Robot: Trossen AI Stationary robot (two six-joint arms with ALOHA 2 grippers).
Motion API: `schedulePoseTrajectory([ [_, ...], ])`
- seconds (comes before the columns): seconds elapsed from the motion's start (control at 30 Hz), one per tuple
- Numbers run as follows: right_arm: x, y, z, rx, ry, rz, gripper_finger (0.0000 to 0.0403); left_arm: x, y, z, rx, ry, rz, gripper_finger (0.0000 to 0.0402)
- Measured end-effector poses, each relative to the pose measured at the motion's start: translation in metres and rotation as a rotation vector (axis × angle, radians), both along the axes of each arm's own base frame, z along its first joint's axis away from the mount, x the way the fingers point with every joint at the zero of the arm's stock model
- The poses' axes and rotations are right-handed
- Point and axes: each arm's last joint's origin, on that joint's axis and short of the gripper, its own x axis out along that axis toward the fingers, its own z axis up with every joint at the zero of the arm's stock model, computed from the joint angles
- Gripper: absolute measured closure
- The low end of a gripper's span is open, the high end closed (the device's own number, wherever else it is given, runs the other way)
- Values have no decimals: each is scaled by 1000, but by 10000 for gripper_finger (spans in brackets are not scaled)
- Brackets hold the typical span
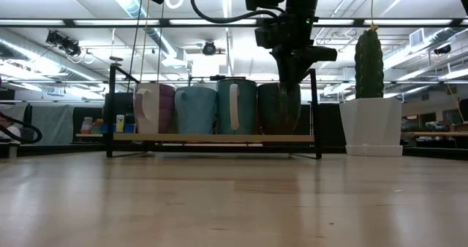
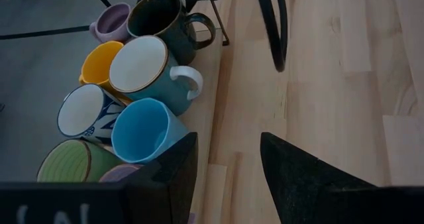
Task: Place coffee mugs
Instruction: Put the dark blue mug on the shelf aligned with the purple mug, then return to Home Position
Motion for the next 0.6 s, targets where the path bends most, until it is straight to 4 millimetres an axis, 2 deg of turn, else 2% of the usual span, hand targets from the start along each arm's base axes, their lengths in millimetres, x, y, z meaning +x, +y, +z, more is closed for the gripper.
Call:
schedulePoseTrajectory([
  [0.3, -7, 13, 14, 5, -63, -10, 288, 0, 0, 0, 0, 2, 0, 230],
  [0.47, -18, 25, 34, 32, -167, -48, 288, 0, 0, 0, 4, 3, -3, 230],
  [0.6, -31, 33, 55, 159, -320, -150, 288, 1, 0, -4, 32, 18, -26, 230],
])
